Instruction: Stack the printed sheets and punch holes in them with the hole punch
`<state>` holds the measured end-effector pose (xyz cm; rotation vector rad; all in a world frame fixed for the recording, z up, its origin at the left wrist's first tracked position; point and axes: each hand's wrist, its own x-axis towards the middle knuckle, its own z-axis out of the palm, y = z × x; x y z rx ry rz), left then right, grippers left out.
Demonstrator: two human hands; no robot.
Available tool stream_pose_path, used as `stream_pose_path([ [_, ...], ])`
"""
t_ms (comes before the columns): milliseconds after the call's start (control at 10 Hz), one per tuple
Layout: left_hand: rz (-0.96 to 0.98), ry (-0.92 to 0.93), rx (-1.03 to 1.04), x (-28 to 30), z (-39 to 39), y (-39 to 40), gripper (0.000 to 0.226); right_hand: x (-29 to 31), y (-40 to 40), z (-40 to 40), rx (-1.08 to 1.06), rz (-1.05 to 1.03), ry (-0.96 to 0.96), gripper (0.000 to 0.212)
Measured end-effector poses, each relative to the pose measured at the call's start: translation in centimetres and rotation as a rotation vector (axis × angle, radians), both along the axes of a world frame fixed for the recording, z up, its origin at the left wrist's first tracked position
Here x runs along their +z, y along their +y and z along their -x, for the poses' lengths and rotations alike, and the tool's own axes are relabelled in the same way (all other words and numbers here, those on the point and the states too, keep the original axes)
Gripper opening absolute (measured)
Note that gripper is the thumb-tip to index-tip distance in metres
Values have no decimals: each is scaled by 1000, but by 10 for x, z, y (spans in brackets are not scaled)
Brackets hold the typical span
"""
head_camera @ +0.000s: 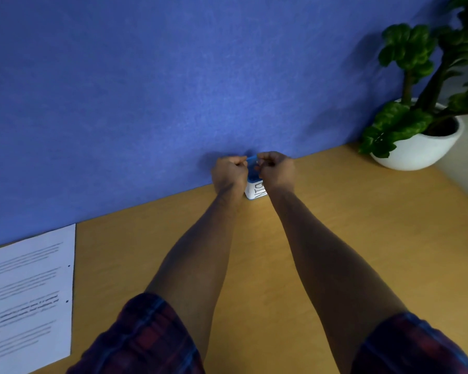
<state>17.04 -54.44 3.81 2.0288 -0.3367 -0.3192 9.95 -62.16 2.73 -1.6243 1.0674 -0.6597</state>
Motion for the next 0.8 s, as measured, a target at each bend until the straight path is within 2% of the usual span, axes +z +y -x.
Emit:
stream_pose_path([
  [200, 0, -5, 28, 4, 5, -1, 7, 8, -5, 11, -22, 140, 31, 17],
  [400, -70, -71, -20, 7, 9, 4, 14, 14, -5, 16, -13, 197, 68, 18],
  [600, -37, -60, -64, 15, 20, 16, 12, 13, 5, 25, -42, 407, 37, 30],
  [700, -84, -135, -88, 20, 24, 32, 13, 8, 14, 32, -21, 527, 49, 11],
  [800, -55, -156, -102, 21, 29, 50, 6, 7, 29, 42, -72, 510, -16, 9],
])
